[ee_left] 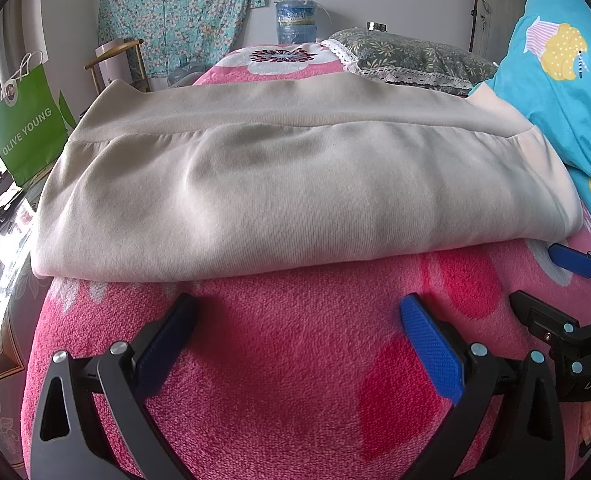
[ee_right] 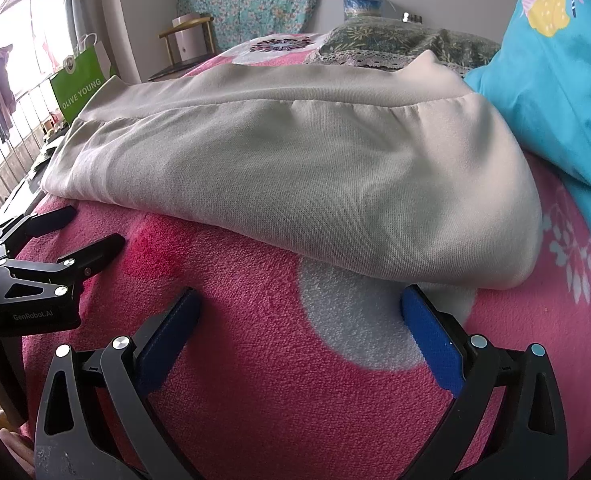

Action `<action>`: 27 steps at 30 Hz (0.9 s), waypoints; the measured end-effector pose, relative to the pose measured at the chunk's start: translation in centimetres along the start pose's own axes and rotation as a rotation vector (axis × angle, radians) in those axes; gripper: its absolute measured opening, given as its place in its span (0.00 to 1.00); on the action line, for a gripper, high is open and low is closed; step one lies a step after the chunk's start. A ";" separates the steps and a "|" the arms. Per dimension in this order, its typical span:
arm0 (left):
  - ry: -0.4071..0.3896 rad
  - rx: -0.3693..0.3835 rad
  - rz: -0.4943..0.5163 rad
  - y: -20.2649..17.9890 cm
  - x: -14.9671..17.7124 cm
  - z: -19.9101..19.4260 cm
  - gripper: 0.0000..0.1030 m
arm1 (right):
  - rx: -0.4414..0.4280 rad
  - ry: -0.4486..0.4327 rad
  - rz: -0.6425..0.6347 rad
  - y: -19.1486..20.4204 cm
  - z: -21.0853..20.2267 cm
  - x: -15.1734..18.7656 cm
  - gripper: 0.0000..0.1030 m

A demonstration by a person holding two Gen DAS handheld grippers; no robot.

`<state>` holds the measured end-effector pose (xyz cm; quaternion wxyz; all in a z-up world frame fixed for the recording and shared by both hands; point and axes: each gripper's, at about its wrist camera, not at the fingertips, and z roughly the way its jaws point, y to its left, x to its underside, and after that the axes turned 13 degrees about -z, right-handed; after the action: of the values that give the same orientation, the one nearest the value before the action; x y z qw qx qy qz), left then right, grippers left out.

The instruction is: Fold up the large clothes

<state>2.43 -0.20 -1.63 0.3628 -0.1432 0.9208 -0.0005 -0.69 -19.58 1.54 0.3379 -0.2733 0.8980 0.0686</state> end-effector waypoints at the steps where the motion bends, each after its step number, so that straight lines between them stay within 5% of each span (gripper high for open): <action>1: 0.000 0.000 0.000 0.0 0.0 0.0 0.96 | 0.001 0.000 0.000 0.0 0.0 0.0 0.93; 27: -0.001 0.000 -0.001 0.0 0.0 0.0 0.96 | -0.001 0.000 0.001 0.2 0.1 0.0 0.93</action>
<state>2.47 -0.21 -1.62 0.3634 -0.1435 0.9205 -0.0005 -0.75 -19.33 1.50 0.3379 -0.2727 0.8982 0.0692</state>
